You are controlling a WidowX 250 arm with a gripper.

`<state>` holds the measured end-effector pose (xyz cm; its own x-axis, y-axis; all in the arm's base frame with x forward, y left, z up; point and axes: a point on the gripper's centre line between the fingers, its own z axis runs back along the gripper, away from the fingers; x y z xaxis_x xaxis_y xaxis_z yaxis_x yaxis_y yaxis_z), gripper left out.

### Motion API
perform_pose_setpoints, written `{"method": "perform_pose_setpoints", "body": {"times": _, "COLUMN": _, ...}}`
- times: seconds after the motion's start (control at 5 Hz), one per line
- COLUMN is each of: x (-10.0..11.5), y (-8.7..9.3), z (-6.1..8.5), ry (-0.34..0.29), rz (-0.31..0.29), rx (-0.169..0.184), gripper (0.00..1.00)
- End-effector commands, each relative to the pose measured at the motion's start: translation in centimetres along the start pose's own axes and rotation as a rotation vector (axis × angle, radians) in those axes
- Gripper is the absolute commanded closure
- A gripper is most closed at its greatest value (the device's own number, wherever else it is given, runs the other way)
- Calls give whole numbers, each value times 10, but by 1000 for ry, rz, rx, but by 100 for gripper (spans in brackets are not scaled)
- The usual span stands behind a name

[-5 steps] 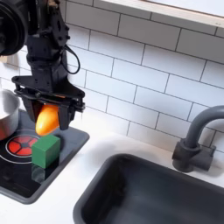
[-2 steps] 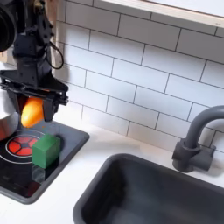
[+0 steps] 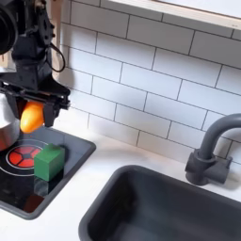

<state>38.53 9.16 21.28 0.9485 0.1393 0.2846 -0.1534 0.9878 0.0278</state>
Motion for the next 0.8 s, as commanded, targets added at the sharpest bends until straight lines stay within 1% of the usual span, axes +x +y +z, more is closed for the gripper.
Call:
{"method": "perform_pose_setpoints", "body": {"times": 0.0, "x": 5, "y": 7, "z": -3, "ry": -6, "rz": 36, "rx": 3, "gripper": 100}}
{"method": "perform_pose_setpoints", "body": {"times": 0.2, "x": -1, "y": 5, "z": -9, "ry": 16, "rz": 21, "rx": -11, "gripper": 100}}
{"method": "perform_pose_setpoints", "body": {"times": 0.4, "x": -8, "y": 4, "z": -21, "ry": 47, "rz": -1, "rx": 4, "gripper": 100}}
{"method": "perform_pose_setpoints", "body": {"times": 0.6, "x": -17, "y": 7, "z": -34, "ry": 87, "rz": 11, "rx": -9, "gripper": 100}}
